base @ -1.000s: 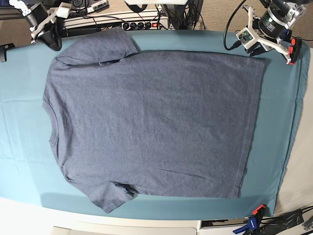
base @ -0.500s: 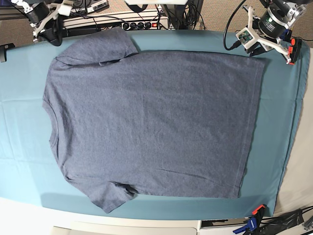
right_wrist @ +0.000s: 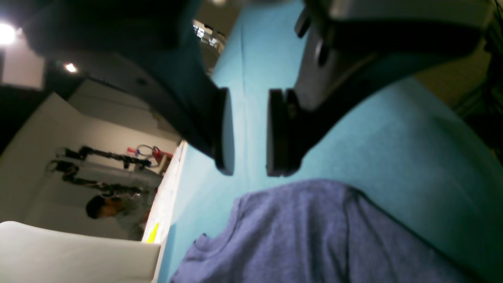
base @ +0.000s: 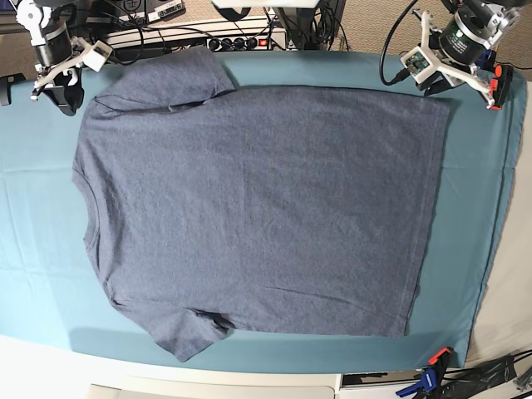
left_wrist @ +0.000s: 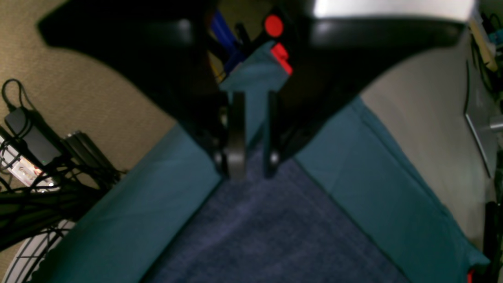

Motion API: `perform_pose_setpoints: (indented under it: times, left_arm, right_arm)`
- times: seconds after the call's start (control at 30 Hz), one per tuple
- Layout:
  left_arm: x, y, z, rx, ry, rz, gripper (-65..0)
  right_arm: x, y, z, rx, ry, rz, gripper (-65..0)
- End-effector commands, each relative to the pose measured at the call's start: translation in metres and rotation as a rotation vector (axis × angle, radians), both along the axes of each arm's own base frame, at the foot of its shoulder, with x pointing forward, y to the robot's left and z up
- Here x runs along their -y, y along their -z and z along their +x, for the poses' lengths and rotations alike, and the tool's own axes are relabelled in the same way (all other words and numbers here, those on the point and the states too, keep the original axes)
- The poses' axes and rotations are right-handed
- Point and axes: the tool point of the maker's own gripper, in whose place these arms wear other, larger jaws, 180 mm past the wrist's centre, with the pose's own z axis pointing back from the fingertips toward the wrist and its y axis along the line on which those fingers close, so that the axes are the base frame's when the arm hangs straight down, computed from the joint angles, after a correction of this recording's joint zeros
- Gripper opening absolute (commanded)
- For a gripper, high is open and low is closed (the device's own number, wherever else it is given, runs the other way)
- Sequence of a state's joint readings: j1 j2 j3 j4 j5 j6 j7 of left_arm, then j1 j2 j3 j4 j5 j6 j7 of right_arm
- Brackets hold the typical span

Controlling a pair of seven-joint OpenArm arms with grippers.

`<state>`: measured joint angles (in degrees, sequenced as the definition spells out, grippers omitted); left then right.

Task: Fold the T-shirt properly
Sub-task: 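Lower the right gripper onto the shirt's shoulder corner and pinch it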

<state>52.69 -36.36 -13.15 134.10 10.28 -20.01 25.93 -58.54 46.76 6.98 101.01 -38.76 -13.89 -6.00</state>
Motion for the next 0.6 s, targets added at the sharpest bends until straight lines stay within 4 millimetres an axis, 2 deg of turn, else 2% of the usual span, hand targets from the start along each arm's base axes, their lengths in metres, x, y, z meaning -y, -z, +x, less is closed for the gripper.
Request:
perform_pose_setpoints:
  times: [0.0, 0.1, 0.27, 0.37, 0.47, 0.57]
  left_arm:
    - [0.002, -0.005, 0.001, 0.014, 0.008, -0.002, -55.2]
    - [0.001, -0.005, 0.001, 0.012, 0.006, 0.001, -55.2]
    - [0.002, -0.007, 0.004, 0.025, 0.008, -0.001, -55.2]
    - [0.001, -0.007, 0.006, 0.030, 0.005, -0.001, -55.2]
    - [0.001, -0.007, 0.006, 0.030, 0.006, -0.002, -55.2]
    - [0.001, -0.007, 0.006, 0.030, 0.006, -0.001, -55.2]
  right_arm:
    - [0.000, -0.006, 0.008, 0.015, -0.012, -0.008, -49.3]
    - [-0.002, 0.004, 0.004, -0.044, -0.013, -0.001, -49.3]
    - [-0.008, 0.006, 0.000, -0.047, -0.024, 0.023, -49.3]
    - [-0.006, 0.023, -0.012, -0.164, -0.015, 0.017, -48.5]
    - [-0.009, 0.040, -0.027, -0.291, -0.020, 0.040, -35.2]
    - [-0.015, 0.040, -0.027, -0.291, -0.027, 0.085, -34.0]
